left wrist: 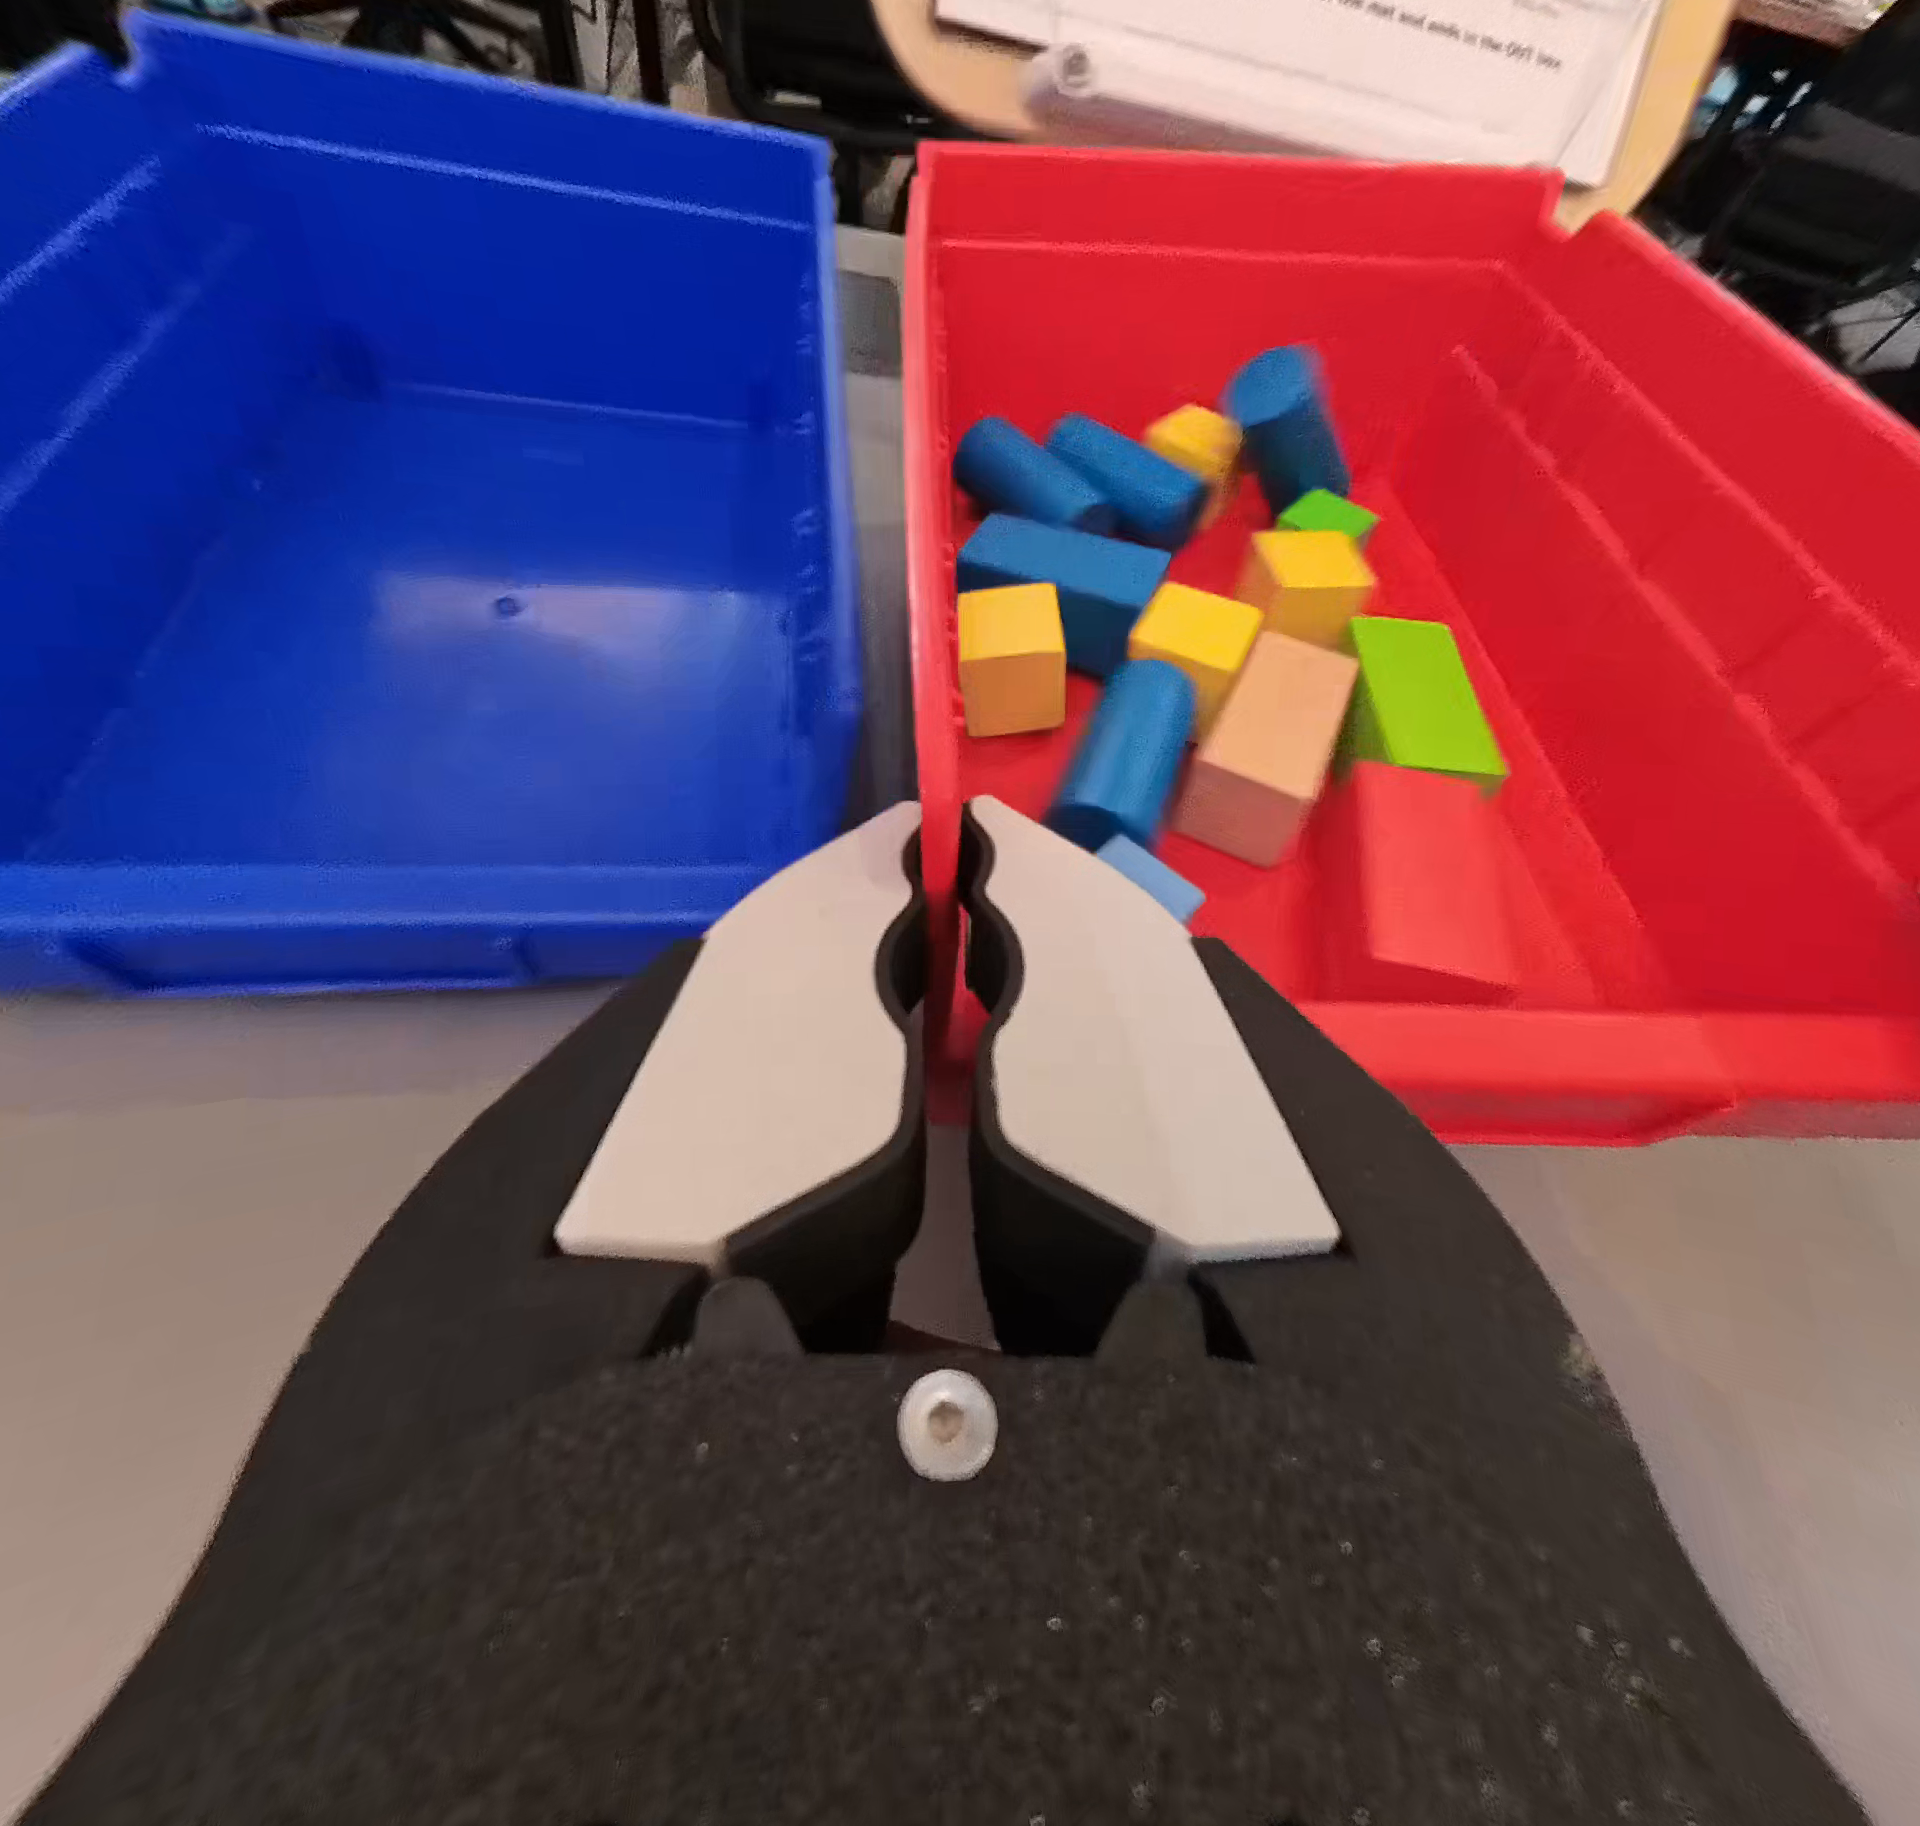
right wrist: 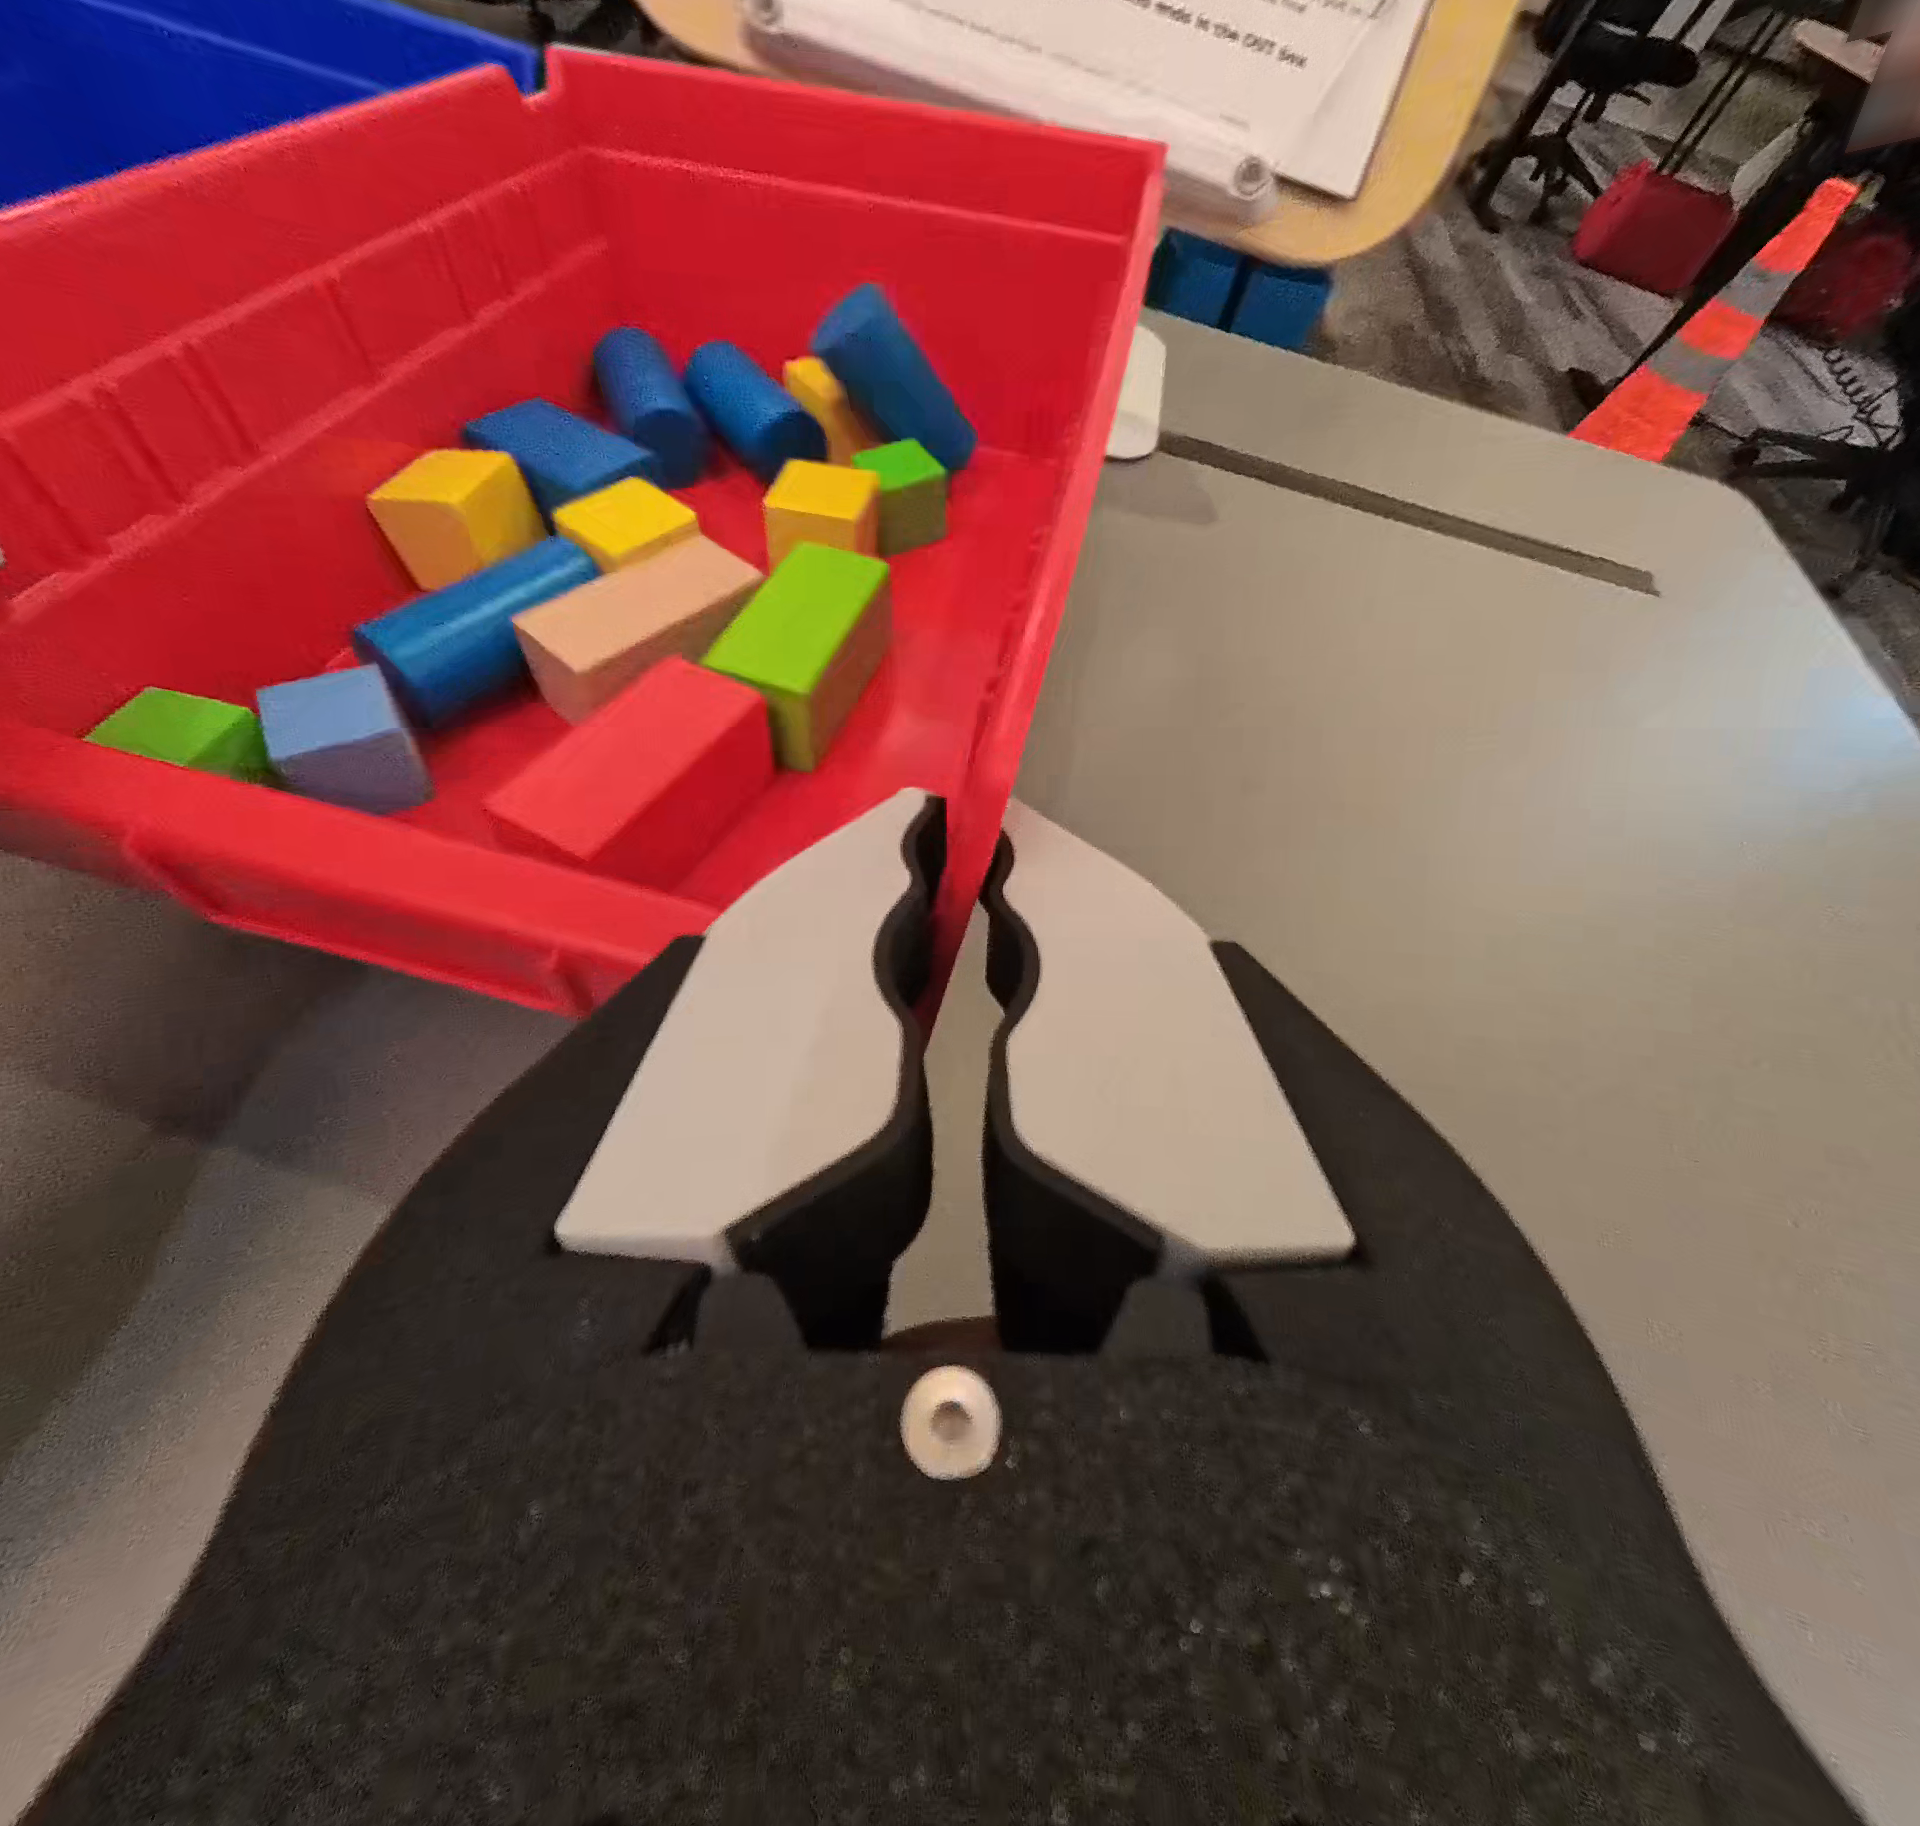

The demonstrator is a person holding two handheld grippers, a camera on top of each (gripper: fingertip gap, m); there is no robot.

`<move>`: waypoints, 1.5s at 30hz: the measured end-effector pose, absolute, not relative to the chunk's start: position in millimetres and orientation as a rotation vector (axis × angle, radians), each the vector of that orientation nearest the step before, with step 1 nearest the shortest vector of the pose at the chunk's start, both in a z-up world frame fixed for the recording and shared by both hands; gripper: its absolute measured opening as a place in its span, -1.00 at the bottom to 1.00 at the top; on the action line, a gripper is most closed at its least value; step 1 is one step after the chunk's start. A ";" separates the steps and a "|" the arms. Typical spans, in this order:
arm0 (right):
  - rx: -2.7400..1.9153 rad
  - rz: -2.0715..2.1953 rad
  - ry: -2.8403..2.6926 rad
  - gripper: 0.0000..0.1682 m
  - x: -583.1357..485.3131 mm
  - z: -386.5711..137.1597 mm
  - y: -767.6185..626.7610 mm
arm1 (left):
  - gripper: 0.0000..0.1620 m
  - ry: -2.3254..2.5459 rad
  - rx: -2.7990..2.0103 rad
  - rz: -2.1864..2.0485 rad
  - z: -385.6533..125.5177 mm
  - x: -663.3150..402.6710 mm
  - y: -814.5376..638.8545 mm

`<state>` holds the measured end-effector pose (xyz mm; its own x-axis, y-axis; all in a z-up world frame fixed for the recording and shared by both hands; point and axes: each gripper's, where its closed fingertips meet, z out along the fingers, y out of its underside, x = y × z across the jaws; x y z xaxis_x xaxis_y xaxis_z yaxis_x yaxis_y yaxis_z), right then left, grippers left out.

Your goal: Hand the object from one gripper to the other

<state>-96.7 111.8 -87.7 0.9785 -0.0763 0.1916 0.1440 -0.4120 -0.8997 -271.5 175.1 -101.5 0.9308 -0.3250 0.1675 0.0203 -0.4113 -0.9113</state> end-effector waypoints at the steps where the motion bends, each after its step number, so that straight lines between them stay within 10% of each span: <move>1: -1.977 -0.250 -0.029 -0.94 -83.0 -83.1 107.9 | -0.99 0.255 -1.946 -0.392 -99.0 -255.7 172.8; 45: -2.090 -0.103 0.123 -0.95 -56.1 -139.9 94.5 | -0.94 0.487 -1.913 -0.317 -126.8 -238.1 152.6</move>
